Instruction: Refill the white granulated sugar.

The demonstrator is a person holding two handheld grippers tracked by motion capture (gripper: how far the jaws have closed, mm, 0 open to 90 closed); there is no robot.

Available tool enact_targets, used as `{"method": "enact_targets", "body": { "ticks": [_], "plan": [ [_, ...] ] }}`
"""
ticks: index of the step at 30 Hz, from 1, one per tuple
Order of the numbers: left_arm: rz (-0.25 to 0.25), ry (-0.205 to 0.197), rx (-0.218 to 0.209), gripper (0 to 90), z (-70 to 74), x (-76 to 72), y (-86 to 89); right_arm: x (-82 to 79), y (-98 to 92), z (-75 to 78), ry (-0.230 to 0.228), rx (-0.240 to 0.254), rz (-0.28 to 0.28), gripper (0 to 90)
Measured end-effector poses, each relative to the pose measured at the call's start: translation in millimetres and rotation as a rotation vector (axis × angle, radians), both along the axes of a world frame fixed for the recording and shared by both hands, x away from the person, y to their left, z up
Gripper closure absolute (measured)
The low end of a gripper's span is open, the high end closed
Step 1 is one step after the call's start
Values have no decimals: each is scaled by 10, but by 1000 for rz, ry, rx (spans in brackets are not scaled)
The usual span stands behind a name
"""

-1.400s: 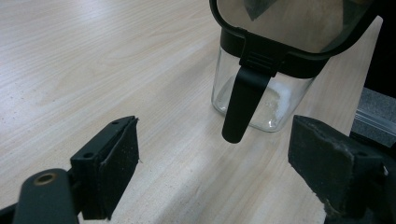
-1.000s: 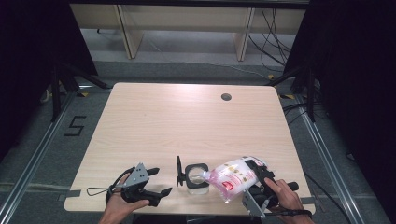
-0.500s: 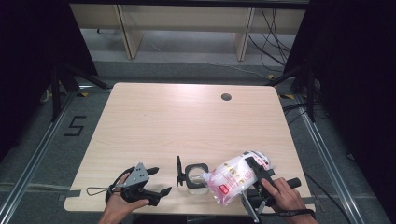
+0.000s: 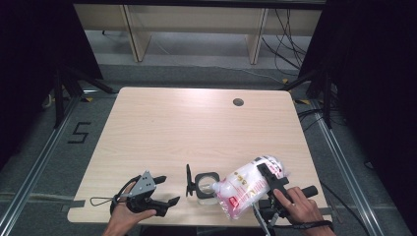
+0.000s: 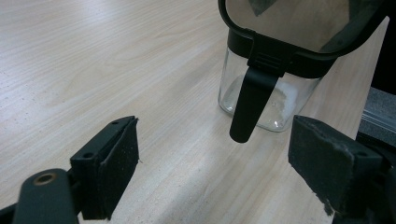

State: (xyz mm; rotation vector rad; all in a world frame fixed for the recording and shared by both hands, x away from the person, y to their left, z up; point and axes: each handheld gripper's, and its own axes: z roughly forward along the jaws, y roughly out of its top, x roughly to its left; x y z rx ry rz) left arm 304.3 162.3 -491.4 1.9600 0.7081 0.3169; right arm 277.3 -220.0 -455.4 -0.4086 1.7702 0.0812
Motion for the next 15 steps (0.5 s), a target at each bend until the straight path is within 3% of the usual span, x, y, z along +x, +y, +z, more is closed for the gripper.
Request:
{"method": "enact_targets", "body": {
  "ticks": [3,4,6,10,11,13,15],
  "plan": [
    [5,5,-2,157,-4,-8,-3,-2,4,30,-18,-22,8,405],
    [6,5,-2,158,-4,-8,-3,-8,-10,9,-9,13,-9,406],
    [5,5,-4,158,-3,-5,-5,-7,-2,40,-23,-18,-4,406],
    [5,6,-13,158,-11,-5,-11,-7,-8,18,-29,1,-15,406],
    [1,4,-5,158,-10,1,-5,5,-2,29,-55,-12,9,407],
    [0,4,-5,157,-10,-1,-6,13,5,51,-66,-39,28,407],
    [0,4,-4,158,-11,-1,-6,4,2,55,-59,-33,11,407]
  ]
}}
